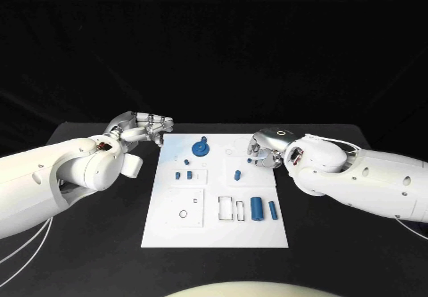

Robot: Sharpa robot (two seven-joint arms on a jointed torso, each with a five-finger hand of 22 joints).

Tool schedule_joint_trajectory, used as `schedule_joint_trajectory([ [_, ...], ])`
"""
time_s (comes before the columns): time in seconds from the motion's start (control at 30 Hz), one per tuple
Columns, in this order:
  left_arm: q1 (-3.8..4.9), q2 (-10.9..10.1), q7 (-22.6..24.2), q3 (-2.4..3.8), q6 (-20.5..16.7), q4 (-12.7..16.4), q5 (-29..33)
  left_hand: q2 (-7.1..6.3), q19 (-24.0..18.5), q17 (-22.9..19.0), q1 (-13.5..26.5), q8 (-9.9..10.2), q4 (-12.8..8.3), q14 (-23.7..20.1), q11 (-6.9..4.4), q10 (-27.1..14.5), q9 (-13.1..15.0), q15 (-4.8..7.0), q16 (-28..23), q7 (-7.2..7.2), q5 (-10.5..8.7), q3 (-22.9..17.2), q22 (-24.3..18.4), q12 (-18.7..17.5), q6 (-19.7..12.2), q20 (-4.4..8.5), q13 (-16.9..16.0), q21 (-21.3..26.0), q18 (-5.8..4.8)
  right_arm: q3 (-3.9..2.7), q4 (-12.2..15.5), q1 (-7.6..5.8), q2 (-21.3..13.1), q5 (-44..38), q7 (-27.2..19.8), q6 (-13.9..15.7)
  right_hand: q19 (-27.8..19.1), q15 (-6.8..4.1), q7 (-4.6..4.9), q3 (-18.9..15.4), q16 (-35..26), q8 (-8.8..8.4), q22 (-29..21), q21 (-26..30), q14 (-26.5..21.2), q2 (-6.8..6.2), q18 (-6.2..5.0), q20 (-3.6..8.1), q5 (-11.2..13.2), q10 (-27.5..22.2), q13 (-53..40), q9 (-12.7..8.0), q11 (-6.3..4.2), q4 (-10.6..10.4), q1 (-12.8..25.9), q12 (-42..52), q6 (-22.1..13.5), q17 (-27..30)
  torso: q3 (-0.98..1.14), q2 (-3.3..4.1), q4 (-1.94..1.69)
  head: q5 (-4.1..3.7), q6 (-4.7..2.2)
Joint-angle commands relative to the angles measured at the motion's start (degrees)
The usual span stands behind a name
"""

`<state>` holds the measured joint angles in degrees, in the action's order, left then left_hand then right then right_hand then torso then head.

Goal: Assemble the parts on the task board

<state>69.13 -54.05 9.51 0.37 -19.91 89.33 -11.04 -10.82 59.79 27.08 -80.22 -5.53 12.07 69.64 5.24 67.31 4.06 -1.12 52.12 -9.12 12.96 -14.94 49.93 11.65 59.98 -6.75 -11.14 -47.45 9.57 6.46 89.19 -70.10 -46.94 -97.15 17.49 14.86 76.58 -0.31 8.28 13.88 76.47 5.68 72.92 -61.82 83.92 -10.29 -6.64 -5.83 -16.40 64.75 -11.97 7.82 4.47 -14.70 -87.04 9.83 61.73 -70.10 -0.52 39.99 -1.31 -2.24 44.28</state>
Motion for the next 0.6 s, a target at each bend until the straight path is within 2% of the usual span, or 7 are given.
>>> schedule_joint_trajectory([
  [0.03, 0.09, -0.15, 3.36, 0.03, 0.73, 0.89, 5.19, 0.55, -0.17, -0.11, -0.6, -0.26, -0.03, -0.52, 0.03, -0.58, -0.07, -0.01, -0.22, -0.28, -0.02, 0.39, -0.24, 0.27, 0.0, 0.09, -0.1, 0.53, 0.66, 0.0, -0.4, 0.17, 0.51, -3.03, 1.12, -1.57, 0.51, 0.32, 0.14, 0.44, 0.42, -0.28, 0.26, -0.47, 2.03, -0.33, 0.88, -0.01, -0.04, 0.23, 0.28, -0.06, 0.18, 0.09, -0.22, -0.46, 0.39, -0.15, -0.01, 0.04, 0.14, 0.22, 0.09],
  [0.17, 0.09, -0.39, 3.61, 0.03, 1.39, 1.43, 5.72, 1.17, -0.08, -0.25, -1.38, -0.29, -0.27, -0.56, 0.14, -0.87, -0.1, -0.05, -0.25, -0.5, 0.03, 0.51, -0.56, 0.43, -0.11, 0.09, -0.13, 0.94, 0.68, 0.0, -1.18, 0.52, 1.22, -3.11, 1.26, -2.0, 0.94, 0.4, 0.19, 1.4, 1.0, -0.32, 0.93, -1.33, 2.23, -0.16, 1.03, 0.02, -0.04, 0.48, 1.03, -0.06, 0.24, 0.61, -0.72, -1.02, 0.73, -0.9, 0.09, 0.07, 0.16, 0.52, 0.09],
  [0.6, 0.11, -0.52, 3.4, 0.04, 1.55, 1.81, 5.99, 1.51, -0.09, -0.37, -2.04, -0.4, -0.54, -0.61, 0.18, -1.02, -0.1, -0.07, -0.28, -0.59, 0.05, 0.64, -0.95, 0.62, -0.1, 0.09, -0.17, 1.41, 0.73, 0.0, -3.31, 1.04, 2.72, -3.02, 0.85, -2.33, 1.05, 0.35, 0.07, 3.42, 1.2, -0.25, 1.47, -1.68, 2.23, 0.18, 1.07, 0.05, 0.1, 1.45, 2.24, 0.0, 0.16, 1.34, -0.89, -1.73, 1.49, -1.09, 0.14, 0.08, 0.15, 0.54, 0.4],
])
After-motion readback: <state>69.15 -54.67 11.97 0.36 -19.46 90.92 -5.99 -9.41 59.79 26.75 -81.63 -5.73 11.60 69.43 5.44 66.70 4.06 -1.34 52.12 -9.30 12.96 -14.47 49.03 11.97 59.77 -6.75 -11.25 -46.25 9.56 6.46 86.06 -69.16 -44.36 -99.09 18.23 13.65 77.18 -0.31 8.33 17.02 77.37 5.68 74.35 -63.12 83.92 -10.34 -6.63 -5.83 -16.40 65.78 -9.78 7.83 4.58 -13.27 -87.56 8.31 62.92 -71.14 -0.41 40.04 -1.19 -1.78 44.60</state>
